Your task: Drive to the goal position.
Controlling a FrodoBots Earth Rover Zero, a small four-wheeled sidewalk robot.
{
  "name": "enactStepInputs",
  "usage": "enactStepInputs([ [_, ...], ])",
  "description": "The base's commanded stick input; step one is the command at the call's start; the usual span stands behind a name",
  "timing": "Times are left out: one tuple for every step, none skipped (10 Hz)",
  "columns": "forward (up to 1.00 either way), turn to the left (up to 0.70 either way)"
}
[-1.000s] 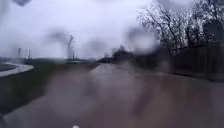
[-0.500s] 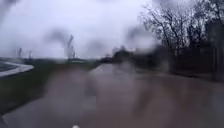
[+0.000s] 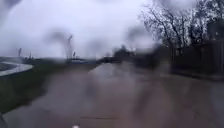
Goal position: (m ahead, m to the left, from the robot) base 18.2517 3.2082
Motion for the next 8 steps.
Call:
enactStepInputs([
  [0.70, 0.00],
  [0.70, 0.00],
  [0.70, 0.00],
  [0.70, 0.00],
  [0.70, 0.00],
  [0.70, 0.00],
  [0.70, 0.00],
  [0.70, 0.00],
])
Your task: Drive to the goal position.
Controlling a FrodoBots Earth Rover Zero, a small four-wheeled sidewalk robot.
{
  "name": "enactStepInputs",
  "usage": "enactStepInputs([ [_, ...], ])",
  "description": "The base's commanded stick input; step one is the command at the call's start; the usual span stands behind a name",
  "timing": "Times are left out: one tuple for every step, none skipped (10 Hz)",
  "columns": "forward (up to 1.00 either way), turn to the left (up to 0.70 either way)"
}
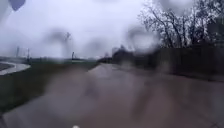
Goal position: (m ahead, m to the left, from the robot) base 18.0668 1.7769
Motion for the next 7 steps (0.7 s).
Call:
enactStepInputs([
  [0.70, 0.00],
  [0.70, 0.00],
  [0.70, 0.00],
  [0.70, 0.00],
  [0.70, 0.00],
  [0.70, 0.00],
  [0.70, 0.00],
])
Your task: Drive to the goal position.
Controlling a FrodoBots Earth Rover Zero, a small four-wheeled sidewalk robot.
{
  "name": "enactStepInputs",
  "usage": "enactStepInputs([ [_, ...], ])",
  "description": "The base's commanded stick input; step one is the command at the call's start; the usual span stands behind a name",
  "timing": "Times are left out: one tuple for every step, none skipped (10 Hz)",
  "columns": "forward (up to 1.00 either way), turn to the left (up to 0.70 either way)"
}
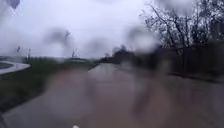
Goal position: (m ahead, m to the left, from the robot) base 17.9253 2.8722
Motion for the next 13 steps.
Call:
enactStepInputs([
  [0.70, 0.00],
  [0.70, 0.00],
  [0.70, 0.00],
  [0.70, 0.00],
  [0.70, 0.00],
  [0.70, 0.00],
  [0.70, 0.00],
  [0.70, 0.00],
  [0.70, 0.00],
  [0.70, 0.00],
  [0.70, 0.00],
  [0.70, 0.00],
  [0.70, 0.00],
])
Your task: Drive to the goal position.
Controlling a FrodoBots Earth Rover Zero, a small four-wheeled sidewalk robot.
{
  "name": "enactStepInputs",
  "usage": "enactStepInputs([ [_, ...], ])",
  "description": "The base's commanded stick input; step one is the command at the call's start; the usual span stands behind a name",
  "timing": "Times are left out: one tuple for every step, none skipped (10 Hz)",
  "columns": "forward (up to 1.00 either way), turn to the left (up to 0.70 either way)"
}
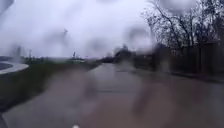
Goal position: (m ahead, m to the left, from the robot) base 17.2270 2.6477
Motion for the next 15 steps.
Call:
enactStepInputs([
  [0.70, 0.00],
  [0.70, 0.00],
  [0.70, 0.00],
  [0.70, 0.00],
  [0.70, 0.00],
  [0.70, 0.00],
  [0.70, 0.00],
  [0.70, 0.00],
  [0.70, 0.00],
  [0.70, 0.00],
  [0.70, 0.00],
  [0.70, 0.00],
  [0.70, 0.00],
  [0.70, 0.00],
  [0.70, 0.00],
])
